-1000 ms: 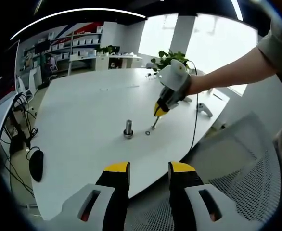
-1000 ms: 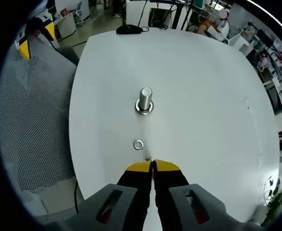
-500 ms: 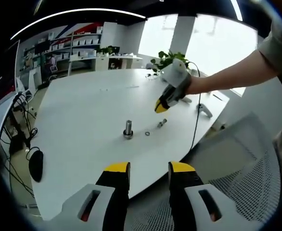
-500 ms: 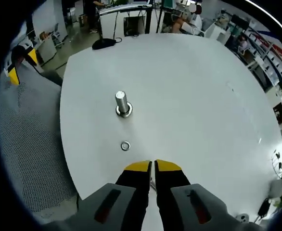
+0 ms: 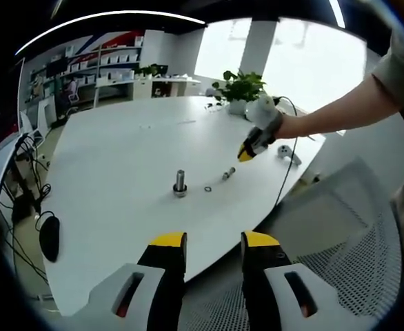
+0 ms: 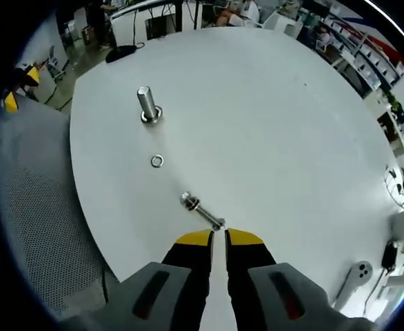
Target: Place the washer onto the threaded stud by aligning its center hole with the stud, sliding it down to the base, and recovering from edge contact or off-axis alignment until the washer reaches the visible bottom stop.
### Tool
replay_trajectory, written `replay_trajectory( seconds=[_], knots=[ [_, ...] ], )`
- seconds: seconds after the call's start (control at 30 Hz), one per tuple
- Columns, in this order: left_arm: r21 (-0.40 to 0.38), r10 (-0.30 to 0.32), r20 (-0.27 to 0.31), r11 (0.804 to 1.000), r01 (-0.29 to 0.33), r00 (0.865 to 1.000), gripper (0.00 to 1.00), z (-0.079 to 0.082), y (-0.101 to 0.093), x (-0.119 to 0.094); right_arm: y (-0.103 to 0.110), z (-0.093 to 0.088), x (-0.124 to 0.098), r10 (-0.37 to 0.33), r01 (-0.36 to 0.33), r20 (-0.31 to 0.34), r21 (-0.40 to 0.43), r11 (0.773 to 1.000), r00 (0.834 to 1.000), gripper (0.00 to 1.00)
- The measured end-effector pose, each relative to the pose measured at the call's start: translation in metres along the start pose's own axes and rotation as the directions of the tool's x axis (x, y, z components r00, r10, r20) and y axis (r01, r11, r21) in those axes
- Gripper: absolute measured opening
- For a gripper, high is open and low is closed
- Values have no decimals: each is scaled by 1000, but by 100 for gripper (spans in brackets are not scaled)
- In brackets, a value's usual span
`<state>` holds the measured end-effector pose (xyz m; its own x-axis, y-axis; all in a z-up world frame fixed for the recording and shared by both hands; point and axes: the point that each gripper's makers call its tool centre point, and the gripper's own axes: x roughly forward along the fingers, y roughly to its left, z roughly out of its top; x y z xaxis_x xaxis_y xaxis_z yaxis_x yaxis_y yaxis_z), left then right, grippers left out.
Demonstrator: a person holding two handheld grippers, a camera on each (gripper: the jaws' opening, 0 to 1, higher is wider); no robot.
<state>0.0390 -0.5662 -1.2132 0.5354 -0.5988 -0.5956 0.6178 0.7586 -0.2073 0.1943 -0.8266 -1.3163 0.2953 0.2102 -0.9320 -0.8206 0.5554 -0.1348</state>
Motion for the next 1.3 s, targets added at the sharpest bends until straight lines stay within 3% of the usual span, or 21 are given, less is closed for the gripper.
replay_trajectory(
  seconds=[0.17,0.3,0.5,0.8,1.3],
  knots=[
    [-9,3,7,1000,-3,1000,29,1,1,0,1,-8,3,14,-14,3,77,997,1000,11],
    [-12,3,5,1000,-3,1000,29,0,2,0,-1,-10,10,2,-3,-22,-34,999,1000,13],
    [-9,5,5,1000,-5,1000,29,0,2,0,-1,-7,26,37,-39,-28,-109,993,999,15],
    [-9,5,2,1000,-5,1000,29,0,2,0,-4,-8,42,44,-50,-44,-139,989,998,16],
    [-7,6,-5,1000,-6,1000,29,-1,2,0,0,1,40,59,-60,-12,-198,978,998,17]
  ],
)
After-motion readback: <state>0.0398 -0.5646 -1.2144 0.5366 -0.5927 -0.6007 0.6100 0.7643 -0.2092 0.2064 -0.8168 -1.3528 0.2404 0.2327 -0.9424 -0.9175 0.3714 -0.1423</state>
